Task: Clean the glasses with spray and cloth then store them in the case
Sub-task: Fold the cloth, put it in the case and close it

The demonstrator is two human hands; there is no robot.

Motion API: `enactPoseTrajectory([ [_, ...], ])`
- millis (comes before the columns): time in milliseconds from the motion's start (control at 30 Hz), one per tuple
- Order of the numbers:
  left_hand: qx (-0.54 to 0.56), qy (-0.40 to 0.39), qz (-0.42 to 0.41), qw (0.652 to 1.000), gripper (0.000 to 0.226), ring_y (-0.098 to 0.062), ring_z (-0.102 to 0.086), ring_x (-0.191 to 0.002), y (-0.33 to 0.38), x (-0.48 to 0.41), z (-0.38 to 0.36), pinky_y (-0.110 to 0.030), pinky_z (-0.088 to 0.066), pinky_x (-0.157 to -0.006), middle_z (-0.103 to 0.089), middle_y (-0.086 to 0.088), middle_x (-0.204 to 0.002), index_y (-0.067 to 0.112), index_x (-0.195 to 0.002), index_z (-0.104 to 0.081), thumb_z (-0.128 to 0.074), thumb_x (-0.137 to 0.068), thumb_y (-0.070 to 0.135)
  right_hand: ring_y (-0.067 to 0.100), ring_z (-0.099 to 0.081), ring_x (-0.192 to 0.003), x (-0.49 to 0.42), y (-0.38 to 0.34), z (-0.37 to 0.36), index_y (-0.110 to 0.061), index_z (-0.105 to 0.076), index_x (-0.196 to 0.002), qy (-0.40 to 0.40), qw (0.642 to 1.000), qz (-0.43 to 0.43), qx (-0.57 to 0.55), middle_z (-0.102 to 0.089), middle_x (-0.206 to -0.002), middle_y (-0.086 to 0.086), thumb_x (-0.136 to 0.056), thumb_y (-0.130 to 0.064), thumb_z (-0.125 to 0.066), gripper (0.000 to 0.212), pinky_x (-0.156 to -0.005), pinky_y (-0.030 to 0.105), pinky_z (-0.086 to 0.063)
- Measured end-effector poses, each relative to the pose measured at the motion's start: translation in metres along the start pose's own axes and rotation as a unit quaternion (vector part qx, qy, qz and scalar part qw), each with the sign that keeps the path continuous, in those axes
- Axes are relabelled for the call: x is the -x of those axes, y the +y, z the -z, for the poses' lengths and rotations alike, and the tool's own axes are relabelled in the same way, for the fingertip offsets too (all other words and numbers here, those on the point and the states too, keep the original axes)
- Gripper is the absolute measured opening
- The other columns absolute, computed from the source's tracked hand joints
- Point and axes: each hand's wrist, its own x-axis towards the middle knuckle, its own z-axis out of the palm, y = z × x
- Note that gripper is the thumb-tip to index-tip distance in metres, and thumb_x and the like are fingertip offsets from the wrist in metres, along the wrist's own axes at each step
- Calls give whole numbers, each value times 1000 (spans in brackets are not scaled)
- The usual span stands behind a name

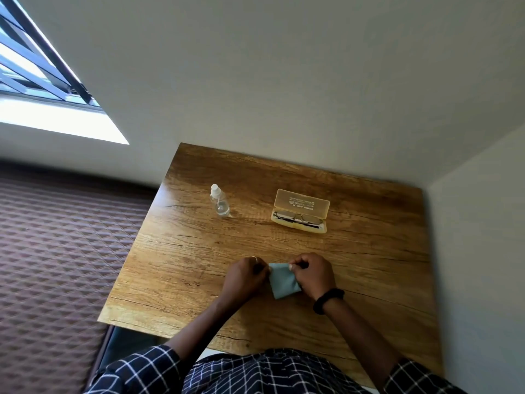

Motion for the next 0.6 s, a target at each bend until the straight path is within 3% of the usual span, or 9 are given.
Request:
enactPoseTrajectory([
  [167, -5, -2, -1, 1000, 20, -6, -72, -74, 0, -4, 0, -30, -64, -69, -76, 4, -96, 20, -108, -74, -62, -98, 33, -2, -59, -75, -3, 1, 2, -31, -67, -77, 1, 998, 31, 46, -63, -77, -18, -86, -19, -68, 15, -60, 12, -41],
  [467, 18, -2, 18, 1000, 16, -4, -72, -67, 3, -8, 2, -29, -63, -61, -75, 5, -87, 20, -100, -72, -62, -98, 33, 1, -59, -76, -10, 2, -1, -28, -67, -83, 19, 996, 40, 83, -66, -80, -14, -84, -19, -70, 9, -60, 15, -43],
  [600, 18, 36, -4, 999, 17, -1, -69, -69, 4, -2, -1, -22, -60, -60, -72, 8, -86, 23, -98, -68, -57, -101, 35, 3, -59, -79, -9, 7, -4, -27, -65, -89, 57, 993, 66, 74, -65, -85, -14, -87, -25, -68, 5, -65, 19, -48],
])
